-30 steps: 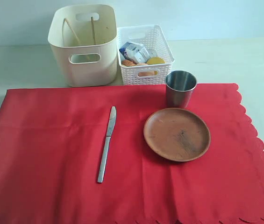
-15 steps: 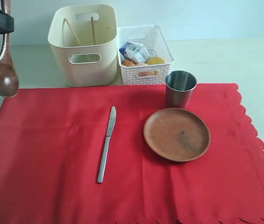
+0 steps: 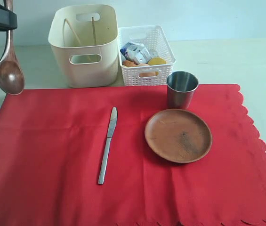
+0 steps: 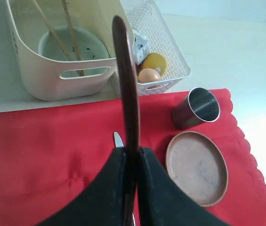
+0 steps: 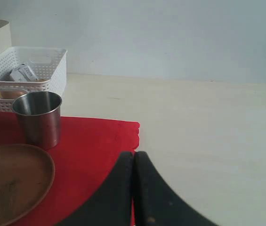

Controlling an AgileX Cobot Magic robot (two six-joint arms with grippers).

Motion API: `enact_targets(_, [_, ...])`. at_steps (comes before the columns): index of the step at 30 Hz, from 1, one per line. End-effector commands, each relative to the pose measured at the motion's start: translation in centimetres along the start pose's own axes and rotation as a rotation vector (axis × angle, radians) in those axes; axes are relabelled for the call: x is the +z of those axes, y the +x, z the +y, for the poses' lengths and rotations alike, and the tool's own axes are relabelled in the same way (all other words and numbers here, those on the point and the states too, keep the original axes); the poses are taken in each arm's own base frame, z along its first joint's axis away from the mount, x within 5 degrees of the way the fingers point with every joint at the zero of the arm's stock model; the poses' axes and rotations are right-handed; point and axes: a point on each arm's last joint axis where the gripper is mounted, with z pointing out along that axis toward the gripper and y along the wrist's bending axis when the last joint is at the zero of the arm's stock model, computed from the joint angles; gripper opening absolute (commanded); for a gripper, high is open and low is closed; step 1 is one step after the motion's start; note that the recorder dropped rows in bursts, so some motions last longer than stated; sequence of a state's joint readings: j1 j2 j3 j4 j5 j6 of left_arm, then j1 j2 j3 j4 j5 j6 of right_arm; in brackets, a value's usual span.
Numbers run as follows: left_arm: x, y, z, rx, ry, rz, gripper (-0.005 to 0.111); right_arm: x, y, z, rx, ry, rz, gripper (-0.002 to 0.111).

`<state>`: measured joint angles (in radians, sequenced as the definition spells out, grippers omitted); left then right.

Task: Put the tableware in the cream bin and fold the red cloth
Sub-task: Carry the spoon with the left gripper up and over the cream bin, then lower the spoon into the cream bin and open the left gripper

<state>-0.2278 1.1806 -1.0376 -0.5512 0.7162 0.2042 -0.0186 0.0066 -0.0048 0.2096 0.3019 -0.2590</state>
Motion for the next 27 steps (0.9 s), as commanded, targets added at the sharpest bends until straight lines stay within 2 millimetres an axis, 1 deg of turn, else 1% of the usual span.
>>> enact_targets(1, [0.1,-0.4,0.0,-0.024,0.003,-0.052,0.0,0.0,0.0,0.0,-0.002,0.008,-0.013,0.0])
enact_targets(8, [0.1,-2.0,0.5,0.021,-0.038,-0.215,0.0,0.0,0.0,0.0,-0.002,0.008,-0.013,0.0])
enact_targets(13, [1.5,-3.9,0.9,0.051,-0.065,-0.272,0.0,0.0,0.0,0.0,-0.002,0.008,-0.013,0.0])
enact_targets(17, [3.2,-6.1,1.2,0.093,-0.083,-0.3,0.0,0.0,0.0,0.0,-0.002,0.008,-0.013,0.0])
enact_targets(21, [5.9,-8.3,1.7,0.083,-0.085,-0.296,0.0,0.0,0.0,0.0,-0.002,0.008,-0.013,0.0])
enact_targets(27, [9.0,-11.2,2.0,0.073,-0.069,-0.312,0.0,0.0,0.0,0.0,-0.002,0.008,-0.013,0.0])
